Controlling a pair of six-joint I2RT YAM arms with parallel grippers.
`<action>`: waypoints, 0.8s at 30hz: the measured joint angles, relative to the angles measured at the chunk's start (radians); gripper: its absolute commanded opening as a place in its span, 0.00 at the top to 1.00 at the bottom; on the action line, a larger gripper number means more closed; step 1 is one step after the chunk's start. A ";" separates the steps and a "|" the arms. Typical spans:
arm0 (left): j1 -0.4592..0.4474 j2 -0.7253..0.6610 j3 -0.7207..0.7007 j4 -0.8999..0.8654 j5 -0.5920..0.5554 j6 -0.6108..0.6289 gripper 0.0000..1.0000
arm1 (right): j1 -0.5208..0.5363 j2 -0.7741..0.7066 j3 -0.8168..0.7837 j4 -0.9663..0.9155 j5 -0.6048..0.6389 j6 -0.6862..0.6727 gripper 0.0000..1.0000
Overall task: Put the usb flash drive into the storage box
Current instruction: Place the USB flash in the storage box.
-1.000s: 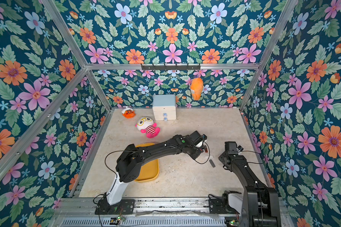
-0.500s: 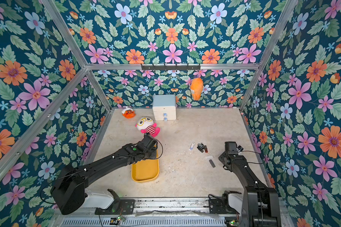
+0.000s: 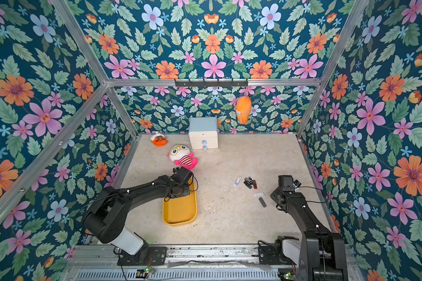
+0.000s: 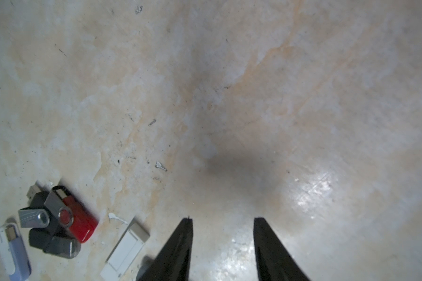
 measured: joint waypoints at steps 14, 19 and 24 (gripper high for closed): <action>0.005 -0.014 0.037 -0.058 0.026 0.004 0.45 | 0.000 0.000 0.000 0.004 0.000 0.000 0.53; 0.002 -0.097 0.101 -0.133 0.044 0.021 0.28 | 0.000 0.016 0.012 -0.002 -0.004 -0.004 0.52; -0.003 -0.224 0.181 -0.215 0.057 0.061 0.22 | 0.006 -0.008 0.074 -0.066 -0.051 -0.006 0.52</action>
